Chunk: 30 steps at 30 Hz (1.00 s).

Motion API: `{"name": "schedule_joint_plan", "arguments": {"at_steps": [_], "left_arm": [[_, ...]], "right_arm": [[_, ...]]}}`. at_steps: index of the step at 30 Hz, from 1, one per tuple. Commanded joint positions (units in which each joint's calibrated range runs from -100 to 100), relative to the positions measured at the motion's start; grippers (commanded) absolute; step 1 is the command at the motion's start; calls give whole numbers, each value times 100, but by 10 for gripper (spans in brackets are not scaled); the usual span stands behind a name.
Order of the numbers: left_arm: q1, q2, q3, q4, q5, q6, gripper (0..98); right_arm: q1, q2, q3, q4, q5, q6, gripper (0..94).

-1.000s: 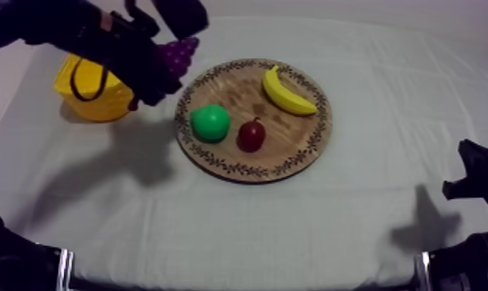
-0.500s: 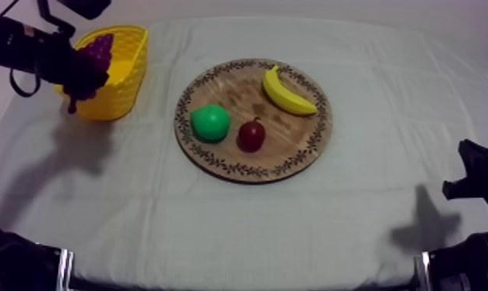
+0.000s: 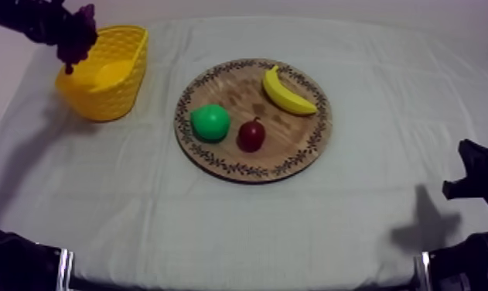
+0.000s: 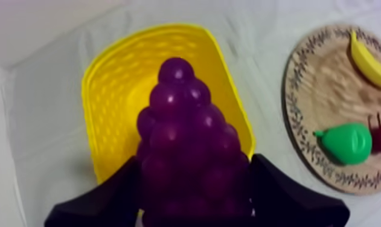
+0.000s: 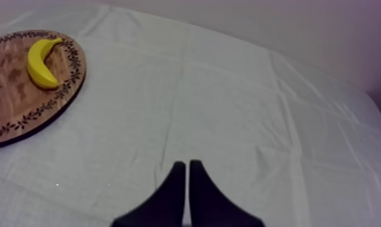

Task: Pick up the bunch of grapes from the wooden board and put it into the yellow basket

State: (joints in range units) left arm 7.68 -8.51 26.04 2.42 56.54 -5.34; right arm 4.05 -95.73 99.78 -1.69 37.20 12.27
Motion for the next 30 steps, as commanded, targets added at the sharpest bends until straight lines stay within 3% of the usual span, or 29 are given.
{"name": "schedule_joint_plan", "arguments": {"at_steps": [1, 15, 30], "left_arm": [[-2, 340, -347, -33, 7, 85, 426], [-117, 2246, -1561, -193, 4, 503, 448], [-349, 3106, -1192, -174, -608, 676, 441]], "right_arm": [[1, -2, -1, 1, -3, 1, 5], [1, -2, -1, 1, -3, 1, 5], [1, -2, -1, 1, -3, 1, 5]]}}
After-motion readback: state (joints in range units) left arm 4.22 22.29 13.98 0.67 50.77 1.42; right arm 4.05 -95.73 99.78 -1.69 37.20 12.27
